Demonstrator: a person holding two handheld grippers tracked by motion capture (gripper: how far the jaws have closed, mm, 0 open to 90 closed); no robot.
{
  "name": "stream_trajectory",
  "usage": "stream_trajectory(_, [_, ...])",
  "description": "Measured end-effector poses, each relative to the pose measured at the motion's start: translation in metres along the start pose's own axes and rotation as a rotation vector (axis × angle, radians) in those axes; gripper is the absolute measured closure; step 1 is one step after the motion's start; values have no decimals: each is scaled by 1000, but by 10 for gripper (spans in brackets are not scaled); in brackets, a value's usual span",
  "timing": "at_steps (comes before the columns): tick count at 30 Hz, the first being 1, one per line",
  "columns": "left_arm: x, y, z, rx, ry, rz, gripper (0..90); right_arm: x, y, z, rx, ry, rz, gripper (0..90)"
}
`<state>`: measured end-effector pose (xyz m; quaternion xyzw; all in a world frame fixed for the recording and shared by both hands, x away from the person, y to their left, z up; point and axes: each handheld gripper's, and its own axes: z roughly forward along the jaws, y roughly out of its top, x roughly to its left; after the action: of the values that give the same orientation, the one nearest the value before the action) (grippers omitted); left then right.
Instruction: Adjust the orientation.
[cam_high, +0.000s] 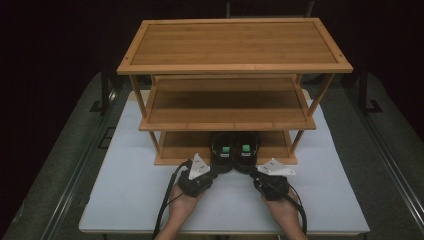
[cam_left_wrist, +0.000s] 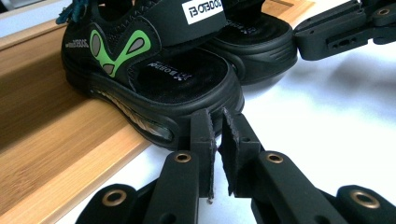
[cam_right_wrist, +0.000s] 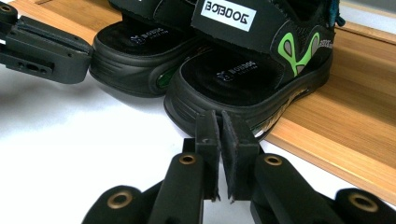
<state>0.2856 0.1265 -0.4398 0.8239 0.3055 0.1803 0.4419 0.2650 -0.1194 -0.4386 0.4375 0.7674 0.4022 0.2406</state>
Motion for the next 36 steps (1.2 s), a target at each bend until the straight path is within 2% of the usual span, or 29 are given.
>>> stream_trajectory(19, [4,5,13,-3,63,-14,828,-3,6,12,4,-46,-9,853])
stream_trajectory(25, [9,6,17,-6,65,-33,828,-4,8,17,-1,-50,0,853])
stream_trajectory(36, [11,10,24,4,83,-28,827,-6,11,22,-1,-71,10,856])
